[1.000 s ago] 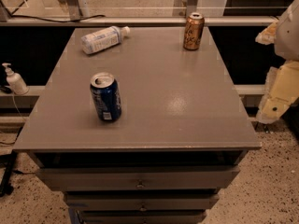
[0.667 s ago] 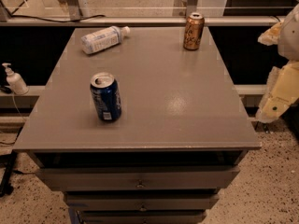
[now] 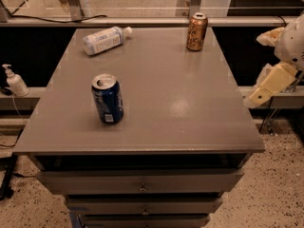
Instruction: Move orange can near pepsi can
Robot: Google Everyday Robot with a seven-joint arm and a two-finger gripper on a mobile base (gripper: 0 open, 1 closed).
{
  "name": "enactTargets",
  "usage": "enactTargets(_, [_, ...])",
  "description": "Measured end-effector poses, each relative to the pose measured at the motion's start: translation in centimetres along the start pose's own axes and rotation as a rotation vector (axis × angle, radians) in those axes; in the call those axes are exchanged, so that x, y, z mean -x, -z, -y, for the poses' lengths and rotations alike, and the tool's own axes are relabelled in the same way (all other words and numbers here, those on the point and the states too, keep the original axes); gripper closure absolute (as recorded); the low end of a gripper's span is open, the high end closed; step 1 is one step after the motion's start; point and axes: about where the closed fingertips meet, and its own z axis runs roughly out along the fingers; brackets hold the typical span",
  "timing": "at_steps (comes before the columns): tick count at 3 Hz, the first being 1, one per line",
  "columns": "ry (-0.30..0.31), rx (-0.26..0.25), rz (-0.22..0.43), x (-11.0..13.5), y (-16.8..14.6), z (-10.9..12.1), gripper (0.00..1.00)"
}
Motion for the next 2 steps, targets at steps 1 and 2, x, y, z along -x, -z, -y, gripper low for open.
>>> enactTargets(1, [-0.028, -0.05, 0.114, 0.7, -3.4, 5.3, 0.0])
enactTargets(2, [-0.06, -0.094, 0.201, 1.6, -7.5, 10.4, 0.0])
